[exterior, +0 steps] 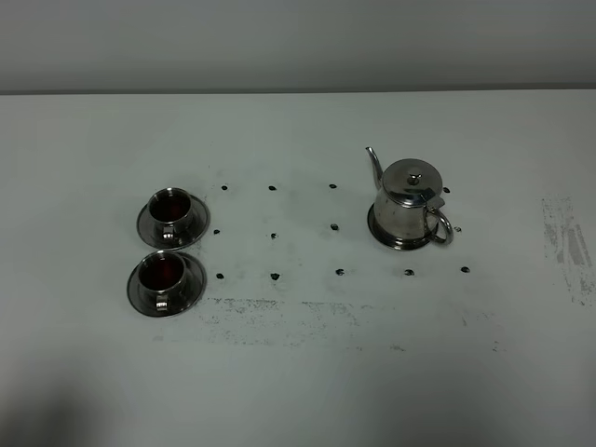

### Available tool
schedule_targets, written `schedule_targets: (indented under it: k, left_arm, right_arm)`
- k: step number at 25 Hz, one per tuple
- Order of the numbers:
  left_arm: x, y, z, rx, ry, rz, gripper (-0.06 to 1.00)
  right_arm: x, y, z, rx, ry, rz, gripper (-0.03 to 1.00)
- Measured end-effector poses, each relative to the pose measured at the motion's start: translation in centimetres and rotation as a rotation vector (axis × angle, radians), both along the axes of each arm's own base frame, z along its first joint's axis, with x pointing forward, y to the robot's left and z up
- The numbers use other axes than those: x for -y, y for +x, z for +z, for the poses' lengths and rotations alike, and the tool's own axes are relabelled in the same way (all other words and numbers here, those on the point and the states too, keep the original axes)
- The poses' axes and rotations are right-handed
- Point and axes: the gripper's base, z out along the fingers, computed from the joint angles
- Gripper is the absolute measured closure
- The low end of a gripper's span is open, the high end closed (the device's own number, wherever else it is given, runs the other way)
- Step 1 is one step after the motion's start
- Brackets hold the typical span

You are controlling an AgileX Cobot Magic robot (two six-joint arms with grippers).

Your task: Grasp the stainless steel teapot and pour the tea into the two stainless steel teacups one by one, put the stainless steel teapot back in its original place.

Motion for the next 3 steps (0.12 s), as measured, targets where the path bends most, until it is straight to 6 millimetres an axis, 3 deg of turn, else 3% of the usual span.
schedule_targets:
  k: [3]
  left_arm:
    - [0.00,0.00,0.00,0.000,0.000,0.000,0.36]
  right_arm:
    - [0.00,0.00,0.00,0.000,0.000,0.000,0.45]
